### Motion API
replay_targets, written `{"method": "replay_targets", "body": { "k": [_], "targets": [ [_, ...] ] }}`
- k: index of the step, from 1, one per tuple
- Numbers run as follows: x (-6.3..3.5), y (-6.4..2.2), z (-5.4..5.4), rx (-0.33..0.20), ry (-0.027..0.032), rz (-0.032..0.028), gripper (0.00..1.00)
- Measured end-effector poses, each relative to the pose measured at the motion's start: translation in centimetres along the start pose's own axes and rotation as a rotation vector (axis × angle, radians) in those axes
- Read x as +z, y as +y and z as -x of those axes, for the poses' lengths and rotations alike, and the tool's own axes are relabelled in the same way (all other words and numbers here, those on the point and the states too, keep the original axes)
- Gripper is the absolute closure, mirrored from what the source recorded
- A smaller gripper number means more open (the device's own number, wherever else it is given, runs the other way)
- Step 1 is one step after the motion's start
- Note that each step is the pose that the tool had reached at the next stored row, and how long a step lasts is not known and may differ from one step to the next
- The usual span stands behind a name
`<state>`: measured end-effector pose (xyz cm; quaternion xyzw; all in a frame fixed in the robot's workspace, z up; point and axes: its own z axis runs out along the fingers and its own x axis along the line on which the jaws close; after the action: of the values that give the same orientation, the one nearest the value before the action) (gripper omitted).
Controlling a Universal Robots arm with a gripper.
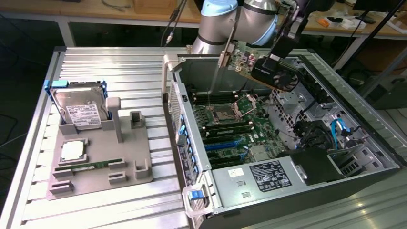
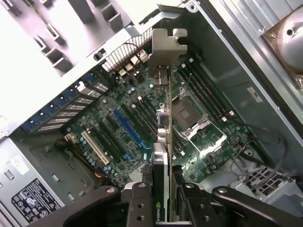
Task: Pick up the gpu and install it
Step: 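Insert the gpu into the slot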
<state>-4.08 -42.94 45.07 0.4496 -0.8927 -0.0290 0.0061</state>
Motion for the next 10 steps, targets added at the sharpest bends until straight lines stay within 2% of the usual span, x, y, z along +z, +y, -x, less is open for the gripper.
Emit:
{"method": "replay_targets", "body": {
  "k": [10],
  "targets": [
    [0.29,-0.02,-0.01,-0.181,0.0061,0.0058,0.73]
  ]
}}
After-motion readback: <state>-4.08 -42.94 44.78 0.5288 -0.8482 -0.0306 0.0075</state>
